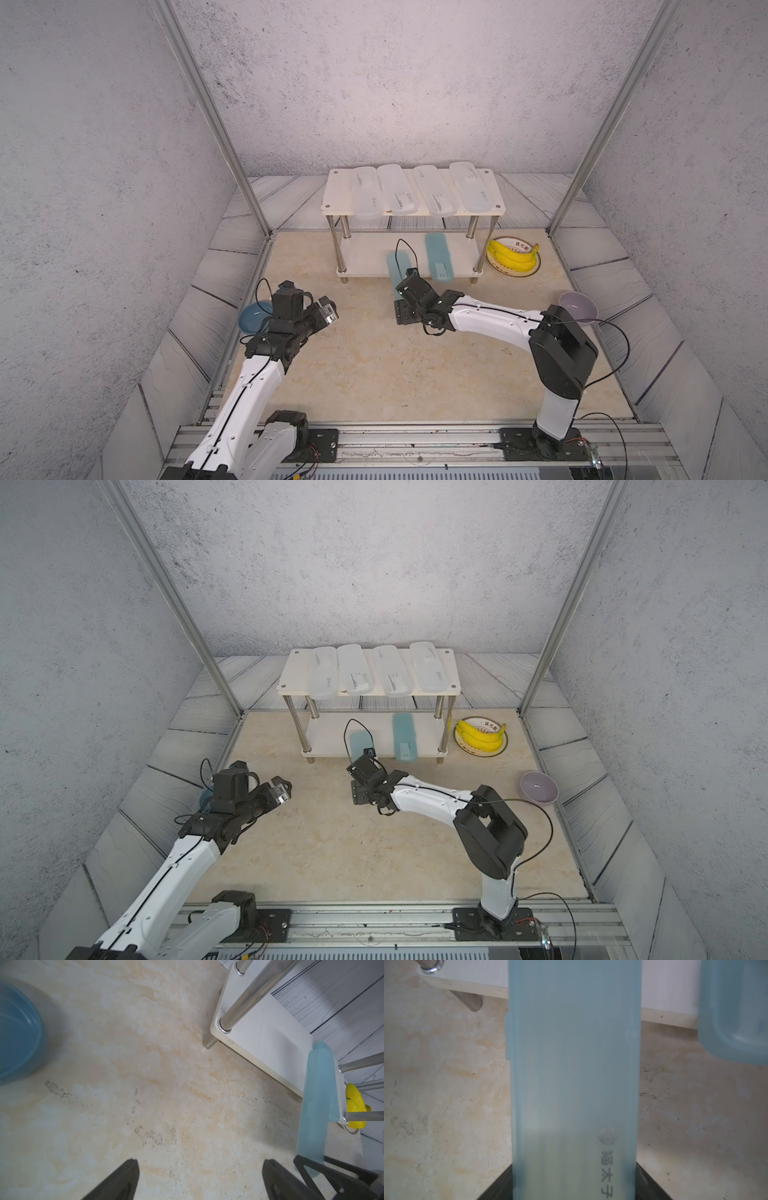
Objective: Place the pencil cases on the shelf according to color
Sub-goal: Pick up the pencil case from the center of the board, then place the pencil case on the shelf.
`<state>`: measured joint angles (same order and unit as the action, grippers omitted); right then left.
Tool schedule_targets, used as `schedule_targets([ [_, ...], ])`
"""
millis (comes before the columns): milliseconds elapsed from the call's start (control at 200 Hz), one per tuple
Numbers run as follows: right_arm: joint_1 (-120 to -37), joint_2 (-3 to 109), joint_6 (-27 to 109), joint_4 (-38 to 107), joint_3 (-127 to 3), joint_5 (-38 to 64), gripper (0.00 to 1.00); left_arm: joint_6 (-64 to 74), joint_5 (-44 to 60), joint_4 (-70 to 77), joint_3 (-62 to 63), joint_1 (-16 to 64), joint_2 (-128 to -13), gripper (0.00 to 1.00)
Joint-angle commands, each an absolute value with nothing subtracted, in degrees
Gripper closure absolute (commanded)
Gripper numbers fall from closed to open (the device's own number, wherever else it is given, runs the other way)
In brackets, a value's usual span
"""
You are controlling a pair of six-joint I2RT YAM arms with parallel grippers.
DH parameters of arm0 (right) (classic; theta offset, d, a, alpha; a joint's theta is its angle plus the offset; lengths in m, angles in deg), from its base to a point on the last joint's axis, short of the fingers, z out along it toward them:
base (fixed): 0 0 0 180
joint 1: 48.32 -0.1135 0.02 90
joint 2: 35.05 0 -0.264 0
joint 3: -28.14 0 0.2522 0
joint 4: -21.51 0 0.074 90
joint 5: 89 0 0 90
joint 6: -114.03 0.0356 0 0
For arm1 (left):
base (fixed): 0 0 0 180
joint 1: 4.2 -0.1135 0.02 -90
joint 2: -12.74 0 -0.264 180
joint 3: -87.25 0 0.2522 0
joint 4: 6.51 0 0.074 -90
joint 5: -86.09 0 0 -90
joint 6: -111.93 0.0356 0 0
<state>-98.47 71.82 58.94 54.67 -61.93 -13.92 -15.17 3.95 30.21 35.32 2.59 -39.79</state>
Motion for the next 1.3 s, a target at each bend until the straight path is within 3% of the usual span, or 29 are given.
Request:
schedule_targets([
  [0, -96.93, 75.21, 58.45, 53.69, -67.12, -13.69, 0.54, -15.41, 6.51, 29.14, 36.18, 2.61, -39.62, 0.01],
  [345, -93.67, 88.07, 58.83, 54.65, -82.82, -12.01, 0.50, -15.83, 10.48, 26.83, 37.62, 2.72, -43.16, 0.01],
  [385, -93.67, 89.51, 58.96, 56.28, -85.41, -11.62, 0.45, -15.71, 10.66, 26.49, 37.63, 2.74, -43.51, 0.01],
  [475, -93.74, 91.30, 59.43, 59.66, -88.78, -10.28, 0.23, -15.50, 10.68, 25.77, 37.39, 2.79, -44.61, 0.01],
  [666, -93.68, 89.33, 60.32, 61.38, -87.97, -9.09, 0.09, -14.87, 11.44, 25.13, 36.18, 2.74, -46.95, 0.01],
  [1291, -94.03, 79.09, 61.26, 63.23, -75.86, -7.69, 0.07, -13.37, 12.27, 27.07, 35.06, 2.77, -48.29, 0.00],
])
